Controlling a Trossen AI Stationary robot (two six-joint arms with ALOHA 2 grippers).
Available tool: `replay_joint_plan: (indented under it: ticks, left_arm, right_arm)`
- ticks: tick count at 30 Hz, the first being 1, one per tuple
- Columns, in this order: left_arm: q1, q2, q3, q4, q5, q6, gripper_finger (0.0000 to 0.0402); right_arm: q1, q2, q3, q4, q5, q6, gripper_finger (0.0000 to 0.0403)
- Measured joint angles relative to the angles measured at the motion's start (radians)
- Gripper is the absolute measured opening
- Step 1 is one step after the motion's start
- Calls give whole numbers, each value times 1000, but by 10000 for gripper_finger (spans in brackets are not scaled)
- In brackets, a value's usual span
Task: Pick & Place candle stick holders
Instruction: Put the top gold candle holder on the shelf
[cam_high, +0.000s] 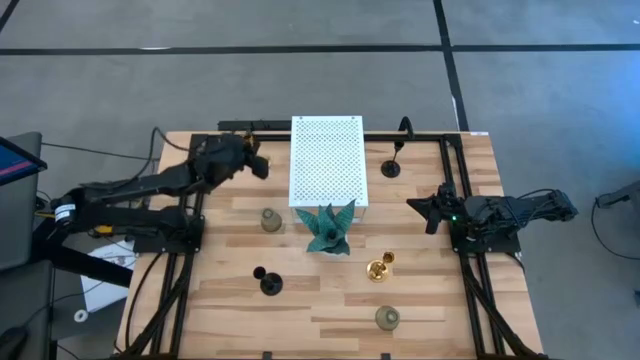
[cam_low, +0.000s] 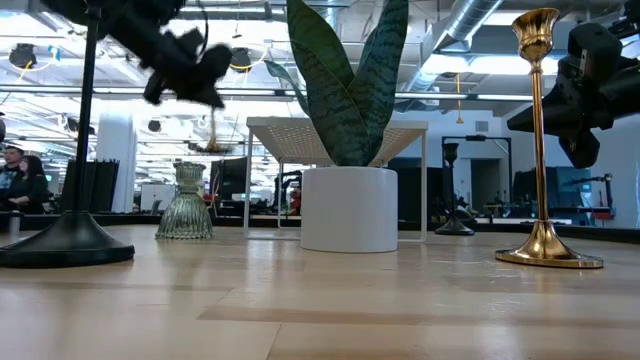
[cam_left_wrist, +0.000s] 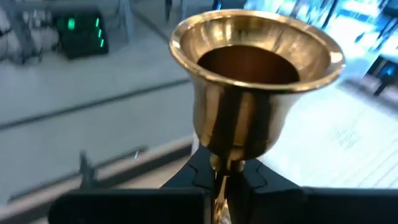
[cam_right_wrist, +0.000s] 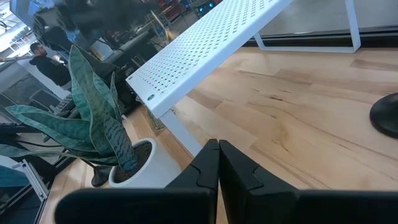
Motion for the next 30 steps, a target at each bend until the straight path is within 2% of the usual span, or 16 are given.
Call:
replay_joint_plan:
  ticks: [6, 15, 23, 30]
  left_arm:
    - [-16, 71, 220, 5, 0, 81, 11]
    - [-20, 382, 513, 0, 17, 260, 11]
    - [54, 626, 691, 1, 219, 223, 11]
    - [102, 718, 762, 7, 255, 214, 11]
  right_arm:
    - [0, 0, 0, 0, 3, 0, 0]
    - [0, 0, 0, 0, 51, 0, 0]
    - [0, 0, 0, 0, 51, 0, 0]
    - [0, 0, 0, 0, 50, 0, 0]
